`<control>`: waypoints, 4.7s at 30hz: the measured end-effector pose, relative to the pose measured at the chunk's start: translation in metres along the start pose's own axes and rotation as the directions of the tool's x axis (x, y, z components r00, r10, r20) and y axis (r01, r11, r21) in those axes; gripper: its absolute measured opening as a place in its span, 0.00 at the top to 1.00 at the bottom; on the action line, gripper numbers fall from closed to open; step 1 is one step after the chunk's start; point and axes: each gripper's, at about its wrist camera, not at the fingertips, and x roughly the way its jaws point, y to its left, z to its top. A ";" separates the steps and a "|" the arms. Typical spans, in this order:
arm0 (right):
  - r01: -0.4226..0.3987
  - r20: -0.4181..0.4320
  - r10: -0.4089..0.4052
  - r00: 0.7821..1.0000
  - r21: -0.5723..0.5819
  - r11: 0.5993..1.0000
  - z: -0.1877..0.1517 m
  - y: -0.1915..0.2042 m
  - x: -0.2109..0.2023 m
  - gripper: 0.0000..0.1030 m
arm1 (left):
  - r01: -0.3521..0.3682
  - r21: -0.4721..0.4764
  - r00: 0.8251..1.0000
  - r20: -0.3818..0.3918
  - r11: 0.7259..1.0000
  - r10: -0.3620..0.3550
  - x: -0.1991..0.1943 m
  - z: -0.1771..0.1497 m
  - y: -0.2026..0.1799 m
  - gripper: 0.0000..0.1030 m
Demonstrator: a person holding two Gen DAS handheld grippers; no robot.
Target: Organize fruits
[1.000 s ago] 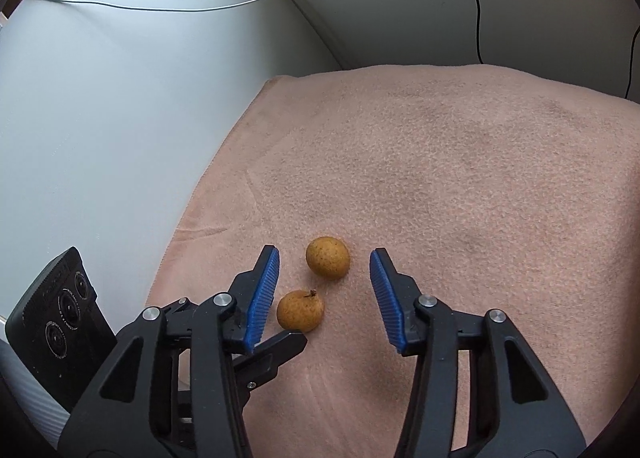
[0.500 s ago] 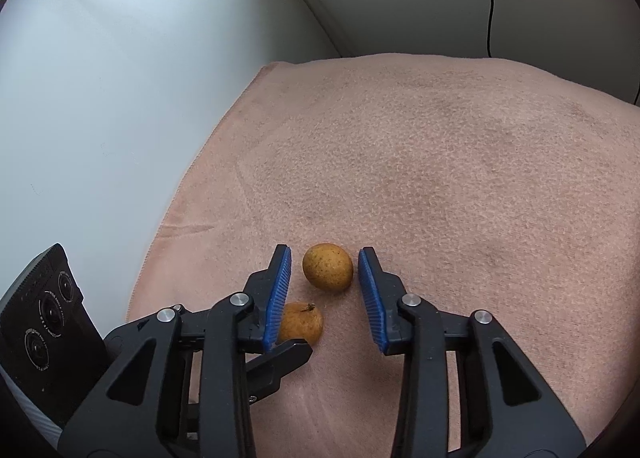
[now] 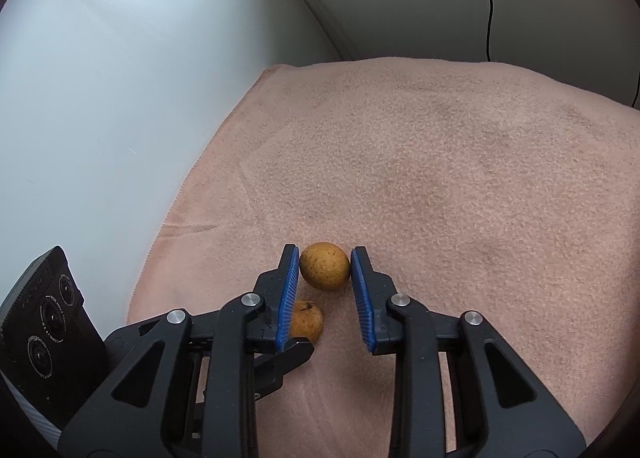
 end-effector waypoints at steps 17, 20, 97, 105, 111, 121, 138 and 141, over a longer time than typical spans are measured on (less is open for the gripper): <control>0.008 0.098 -0.007 0.995 -0.002 1.000 -0.013 -0.016 -0.061 0.73 | 0.023 0.013 0.999 0.036 1.000 -0.023 -0.015 0.000 -0.014 0.77; 0.019 0.127 -0.018 0.992 -0.004 1.000 -0.020 -0.018 -0.078 0.73 | 0.032 0.019 0.999 0.043 0.999 -0.032 -0.017 0.004 -0.021 0.77; 0.456 0.297 -0.434 0.850 -0.007 0.890 -0.084 -0.115 -0.196 0.73 | 0.188 0.227 0.982 -0.033 0.956 -0.185 0.070 0.058 -0.191 0.77; 0.467 0.310 -0.442 0.842 -0.009 0.884 -0.083 -0.113 -0.199 0.73 | 0.185 0.230 0.983 -0.029 0.956 -0.183 0.069 0.059 -0.192 0.76; 0.468 0.310 -0.442 0.842 -0.013 0.883 -0.084 -0.113 -0.201 0.73 | 0.180 0.229 0.984 -0.027 0.957 -0.178 0.069 0.059 -0.192 0.76; 0.475 0.313 -0.452 0.835 0.004 0.880 -0.088 -0.118 -0.208 0.62 | 0.176 0.237 0.984 -0.006 0.956 -0.179 0.063 0.061 -0.193 0.55; 0.473 0.344 -0.463 0.817 0.061 0.879 -0.102 -0.121 -0.232 0.21 | 0.105 0.250 0.991 0.053 0.962 -0.122 0.038 0.057 -0.192 0.33; 0.474 0.352 -0.467 0.811 0.073 0.878 -0.106 -0.119 -0.239 0.21 | 0.084 0.262 0.992 0.072 0.961 -0.106 0.026 0.052 -0.192 0.33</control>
